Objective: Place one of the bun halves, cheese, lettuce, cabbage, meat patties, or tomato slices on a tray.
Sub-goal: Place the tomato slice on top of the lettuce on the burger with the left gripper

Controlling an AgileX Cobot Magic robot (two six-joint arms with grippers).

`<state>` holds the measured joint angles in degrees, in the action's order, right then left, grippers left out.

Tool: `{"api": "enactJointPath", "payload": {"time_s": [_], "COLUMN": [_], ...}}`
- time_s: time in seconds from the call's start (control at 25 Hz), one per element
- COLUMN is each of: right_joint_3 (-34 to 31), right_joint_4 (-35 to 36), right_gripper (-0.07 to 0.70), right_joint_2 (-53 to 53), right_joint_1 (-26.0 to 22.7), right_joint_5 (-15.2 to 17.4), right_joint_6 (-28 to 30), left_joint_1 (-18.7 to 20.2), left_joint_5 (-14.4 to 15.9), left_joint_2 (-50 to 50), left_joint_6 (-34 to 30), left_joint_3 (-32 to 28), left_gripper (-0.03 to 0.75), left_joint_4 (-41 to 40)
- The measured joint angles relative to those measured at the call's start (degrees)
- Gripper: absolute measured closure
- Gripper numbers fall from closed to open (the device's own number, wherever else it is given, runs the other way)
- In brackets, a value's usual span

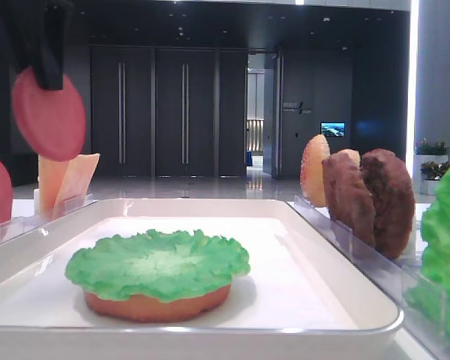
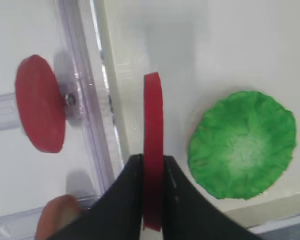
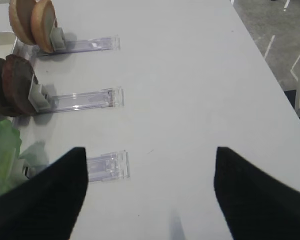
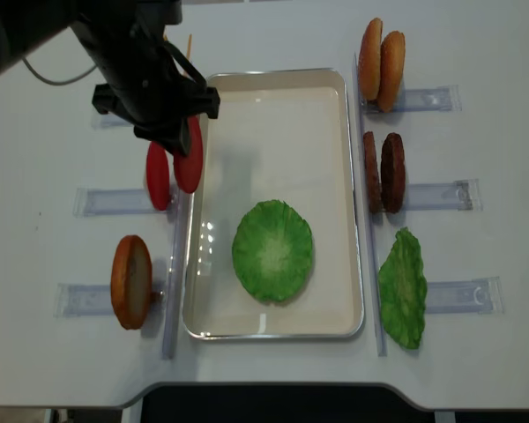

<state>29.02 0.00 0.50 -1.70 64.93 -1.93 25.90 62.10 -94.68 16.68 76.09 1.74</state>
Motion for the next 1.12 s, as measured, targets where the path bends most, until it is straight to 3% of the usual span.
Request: {"api": "enactJointPath", "payload": {"time_s": [0.16, 0.36, 0.76, 1.0, 1.12], "right_joint_3": [0.0, 0.0, 0.0, 0.0, 0.0], "right_joint_4": [0.0, 0.0, 0.0, 0.0, 0.0], "right_gripper": [0.128, 0.128, 0.128, 0.128, 0.128], "right_joint_2": [0.0, 0.0, 0.0, 0.0, 0.0], "right_joint_1": [0.0, 0.0, 0.0, 0.0, 0.0], "right_joint_5": [0.0, 0.0, 0.0, 0.0, 0.0], "right_joint_6": [0.0, 0.0, 0.0, 0.0, 0.0], "left_joint_1": [0.0, 0.0, 0.0, 0.0, 0.0], "left_joint_5": [-0.7, -5.5, -13.3, -17.5, -18.1], "left_joint_2": [1.0, 1.1, 1.1, 1.1, 0.7], "left_joint_6": [-7.0, -17.5, -35.3, -42.1, -42.8], "left_joint_3": [0.0, -1.4, -16.9, -22.9, -23.9], "left_gripper": [0.655, 0.655, 0.656, 0.656, 0.656], "left_joint_4": [9.5, 23.5, 43.2, 49.3, 50.6]}}
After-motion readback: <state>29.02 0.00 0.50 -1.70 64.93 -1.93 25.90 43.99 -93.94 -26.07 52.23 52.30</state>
